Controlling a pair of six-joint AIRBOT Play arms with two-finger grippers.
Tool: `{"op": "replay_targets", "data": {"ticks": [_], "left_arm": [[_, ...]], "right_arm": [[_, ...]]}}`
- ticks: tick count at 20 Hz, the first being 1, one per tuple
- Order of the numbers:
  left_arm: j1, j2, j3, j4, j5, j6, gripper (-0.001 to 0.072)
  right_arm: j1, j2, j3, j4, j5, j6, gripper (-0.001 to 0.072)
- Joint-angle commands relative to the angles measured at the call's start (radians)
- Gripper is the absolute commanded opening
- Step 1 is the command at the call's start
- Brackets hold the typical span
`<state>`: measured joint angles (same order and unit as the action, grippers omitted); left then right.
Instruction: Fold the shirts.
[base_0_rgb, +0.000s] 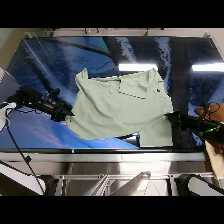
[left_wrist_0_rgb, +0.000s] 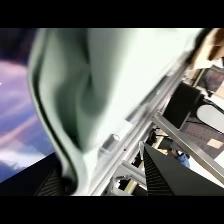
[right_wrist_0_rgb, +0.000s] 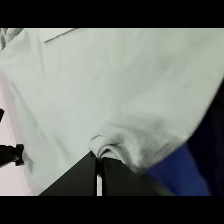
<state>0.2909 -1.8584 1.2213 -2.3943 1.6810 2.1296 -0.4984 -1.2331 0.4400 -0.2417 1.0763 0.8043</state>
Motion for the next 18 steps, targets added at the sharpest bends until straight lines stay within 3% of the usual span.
{"op": "replay_targets", "data": {"ticks": [1, 3, 4, 7, 10, 15, 18], "left_arm": [[0.06, 0.063, -0.046, -0.017, 0.046, 0.045, 0.0486], [0.067, 0.075, -0.111, -0.036, 0.042, 0.098, 0.0362], [0.067, 0.075, -0.145, -0.072, 0.019, 0.121, 0.0348], [0.051, 0.074, -0.218, -0.096, -0.071, 0.167, 0.0352], [0.044, 0.075, -0.248, -0.05, -0.073, 0.174, 0.0351], [0.057, 0.075, -0.211, 0.118, -0.075, 0.079, 0.0351], [0.073, 0.075, -0.151, 0.115, -0.113, 0.034, 0.0352]], "right_arm": [[0.0, 0.001, 0.002, 0.019, 0.006, -0.009, 0.0022], [0.0, 0.001, 0.002, 0.019, 0.005, -0.013, 0.0022], [0.0, 0.001, 0.002, 0.019, 0.005, -0.013, 0.0022], [0.0, 0.001, 0.002, 0.026, 0.005, -0.013, 0.0022], [0.0, 0.001, 0.003, 0.045, 0.005, -0.028, 0.0022], [0.0, 0.001, 0.003, 0.045, 0.016, -0.035, 0.0021], [0.0, 0.001, 0.003, 0.045, 0.018, -0.043, 0.0022]]}}
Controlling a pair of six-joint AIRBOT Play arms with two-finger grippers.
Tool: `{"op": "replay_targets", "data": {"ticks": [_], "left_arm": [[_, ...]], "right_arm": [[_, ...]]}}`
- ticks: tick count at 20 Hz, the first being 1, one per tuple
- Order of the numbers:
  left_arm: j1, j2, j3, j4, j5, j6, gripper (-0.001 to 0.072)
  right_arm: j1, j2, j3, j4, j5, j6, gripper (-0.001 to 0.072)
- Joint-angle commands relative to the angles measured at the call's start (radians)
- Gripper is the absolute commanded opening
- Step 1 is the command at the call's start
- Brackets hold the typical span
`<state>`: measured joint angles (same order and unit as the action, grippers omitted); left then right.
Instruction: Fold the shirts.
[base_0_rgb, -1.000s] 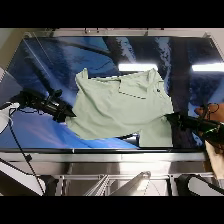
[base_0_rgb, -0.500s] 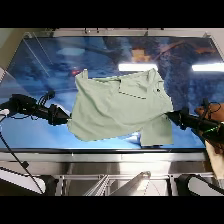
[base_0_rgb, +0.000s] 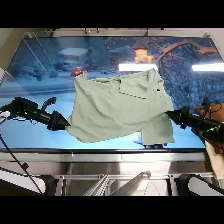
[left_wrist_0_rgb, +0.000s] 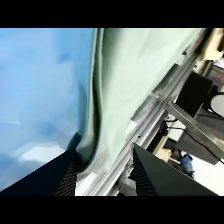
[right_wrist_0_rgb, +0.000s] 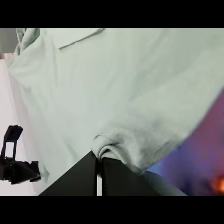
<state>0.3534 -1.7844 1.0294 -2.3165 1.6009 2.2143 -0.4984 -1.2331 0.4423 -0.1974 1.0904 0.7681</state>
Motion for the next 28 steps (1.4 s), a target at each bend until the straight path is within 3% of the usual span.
{"op": "replay_targets", "data": {"ticks": [1, 8, 11, 12, 13, 14, 17, 20, 22, 23, 25, 28], "left_arm": [[0.006, 0.001, 0.05, 0.037, -0.047, -0.051, 0.0352], [-0.122, 0.0, 0.014, 0.052, -0.061, -0.039, 0.0351], [-0.142, 0.001, 0.014, 0.149, -0.036, -0.09, 0.035], [-0.143, 0.001, 0.014, 0.18, -0.017, -0.103, 0.0329], [-0.143, 0.001, 0.014, 0.19, 0.0, -0.105, 0.0104], [-0.143, 0.001, 0.014, 0.18, 0.01, -0.106, 0.0019], [-0.143, 0.008, 0.026, 0.015, 0.069, -0.072, 0.0019], [-0.142, 0.103, 0.093, -0.263, 0.245, -0.016, 0.002], [-0.134, 0.247, 0.177, -0.362, 0.243, 0.006, 0.0021], [-0.126, 0.332, 0.236, -0.432, 0.243, 0.011, 0.0022], [-0.096, 0.5, 0.393, -0.515, 0.239, 0.021, 0.0022], [0.045, 0.692, 0.728, -0.585, 0.229, 0.012, 0.0022]], "right_arm": [[0.0, 0.001, 0.001, 0.002, 0.007, -0.012, 0.0022], [0.0, 0.001, 0.001, 0.066, 0.015, -0.031, 0.0021], [0.0, 0.001, 0.002, 0.071, 0.046, -0.04, 0.0022], [0.0, 0.001, 0.002, 0.071, 0.056, -0.04, 0.0021], [0.0, 0.001, 0.002, 0.071, 0.065, -0.044, 0.0022], [0.0, 0.001, 0.002, 0.071, 0.075, -0.045, 0.0022], [0.0, 0.001, 0.002, 0.081, 0.142, -0.07, 0.0022], [-0.001, 0.027, 0.02, 0.298, 0.428, -0.182, 0.0021], [-0.002, 0.113, 0.085, 0.582, 0.639, -0.227, 0.0021], [-0.003, 0.18, 0.132, 0.726, 0.674, -0.227, 0.0021], [-0.048, 0.352, 0.257, 0.945, 0.61, -0.231, 0.0021], [-0.216, 0.578, 0.497, 0.982, 0.339, -0.23, 0.0021]]}}
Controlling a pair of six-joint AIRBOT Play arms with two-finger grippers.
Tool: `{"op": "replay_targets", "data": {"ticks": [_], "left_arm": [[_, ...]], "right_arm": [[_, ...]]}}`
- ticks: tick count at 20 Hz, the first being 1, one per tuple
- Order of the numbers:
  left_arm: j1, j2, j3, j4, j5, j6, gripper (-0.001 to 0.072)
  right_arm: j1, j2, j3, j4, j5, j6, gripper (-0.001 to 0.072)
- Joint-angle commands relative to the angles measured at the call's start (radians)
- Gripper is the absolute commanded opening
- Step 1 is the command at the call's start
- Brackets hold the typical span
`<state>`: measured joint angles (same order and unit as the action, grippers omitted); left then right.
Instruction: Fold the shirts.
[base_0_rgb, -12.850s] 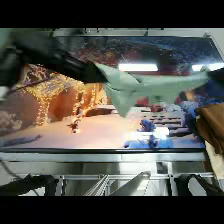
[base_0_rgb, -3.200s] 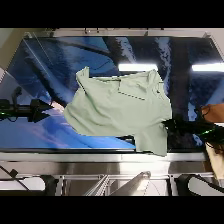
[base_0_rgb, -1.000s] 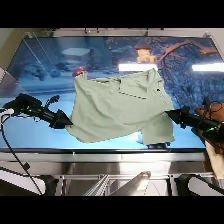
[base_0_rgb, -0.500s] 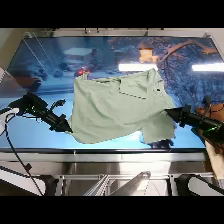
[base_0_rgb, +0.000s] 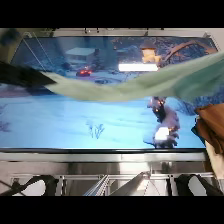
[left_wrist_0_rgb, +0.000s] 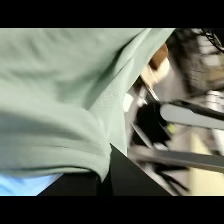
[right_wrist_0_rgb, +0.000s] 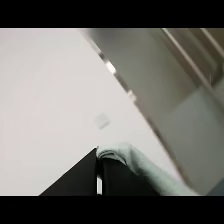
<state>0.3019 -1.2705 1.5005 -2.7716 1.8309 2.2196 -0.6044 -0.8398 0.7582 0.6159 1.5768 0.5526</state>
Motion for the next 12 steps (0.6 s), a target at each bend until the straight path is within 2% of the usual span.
{"op": "replay_targets", "data": {"ticks": [1, 4, 5, 8, 10, 12], "left_arm": [[0.179, 0.232, 0.377, -0.143, -0.022, 0.004, 0.0023], [0.417, 0.343, 0.612, -0.155, -0.139, 0.005, 0.0024], [0.448, 0.351, 0.65, -0.155, -0.133, 0.001, 0.0024], [0.355, 0.302, 0.616, -0.152, -0.089, -0.046, 0.0024], [0.281, 0.253, 0.471, -0.125, -0.034, -0.069, 0.0024], [0.209, 0.184, 0.272, -0.126, -0.024, -0.086, 0.0025]], "right_arm": [[-0.183, 0.239, 0.259, 0.155, -0.219, -0.014, 0.002], [-0.327, 0.297, 0.443, 0.146, -0.37, -0.015, 0.002], [-0.334, 0.286, 0.488, 0.135, -0.4, -0.015, 0.0021], [-0.334, 0.232, 0.561, -0.016, -0.398, 0.021, 0.002], [-0.312, 0.203, 0.56, -0.256, -0.374, 0.09, 0.0021], [-0.196, 0.15, 0.533, -0.526, -0.338, 0.126, 0.002]]}}
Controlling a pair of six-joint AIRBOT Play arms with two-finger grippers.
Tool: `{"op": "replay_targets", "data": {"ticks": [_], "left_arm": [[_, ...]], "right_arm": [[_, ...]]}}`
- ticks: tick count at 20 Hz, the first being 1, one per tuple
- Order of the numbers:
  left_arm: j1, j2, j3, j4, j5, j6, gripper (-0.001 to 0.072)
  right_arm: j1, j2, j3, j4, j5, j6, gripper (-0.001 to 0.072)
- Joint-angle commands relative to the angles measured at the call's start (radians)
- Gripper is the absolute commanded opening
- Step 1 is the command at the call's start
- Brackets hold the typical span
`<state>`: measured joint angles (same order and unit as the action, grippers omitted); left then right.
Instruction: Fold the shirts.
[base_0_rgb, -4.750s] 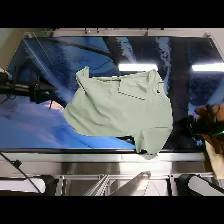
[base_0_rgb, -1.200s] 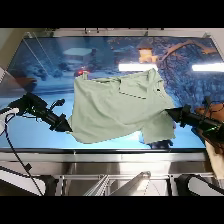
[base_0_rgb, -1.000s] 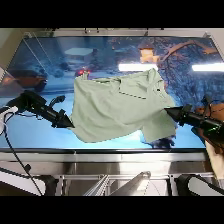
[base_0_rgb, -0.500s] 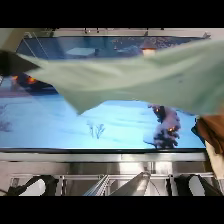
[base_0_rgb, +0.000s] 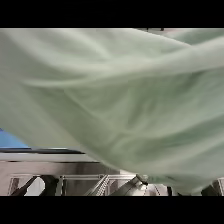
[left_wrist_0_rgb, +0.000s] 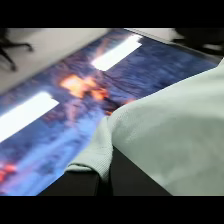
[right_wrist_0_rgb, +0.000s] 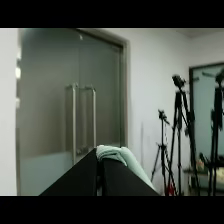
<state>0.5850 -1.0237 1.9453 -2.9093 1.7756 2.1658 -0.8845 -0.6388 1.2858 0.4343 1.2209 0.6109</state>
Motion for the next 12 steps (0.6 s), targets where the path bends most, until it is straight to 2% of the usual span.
{"op": "replay_targets", "data": {"ticks": [1, 4, 6, 9, 11, 12], "left_arm": [[-0.111, -0.114, -0.276, 0.012, 0.027, -0.024, 0.0025], [-0.186, -0.304, -0.531, 0.03, -0.028, 0.065, 0.0026], [-0.196, -0.454, -0.624, 0.084, -0.126, 0.071, 0.0026], [-0.162, -0.723, -0.634, 0.095, -0.175, 0.051, 0.0027], [-0.163, -0.889, -0.567, 0.08, -0.174, -0.048, 0.0031], [-0.175, -0.956, -0.525, 0.08, -0.175, -0.09, 0.007]], "right_arm": [[0.169, -0.09, -0.024, -0.428, 0.013, 0.063, 0.002], [0.421, -0.255, -0.134, -0.644, -0.105, 0.014, 0.002], [0.511, -0.442, -0.161, -0.728, -0.24, -0.006, 0.0019], [0.499, -0.741, -0.148, -0.631, -0.288, -0.056, 0.0019], [0.493, -0.924, -0.125, -0.528, -0.255, -0.113, 0.0019], [0.499, -1.006, -0.106, -0.471, -0.231, -0.138, 0.0019]]}}
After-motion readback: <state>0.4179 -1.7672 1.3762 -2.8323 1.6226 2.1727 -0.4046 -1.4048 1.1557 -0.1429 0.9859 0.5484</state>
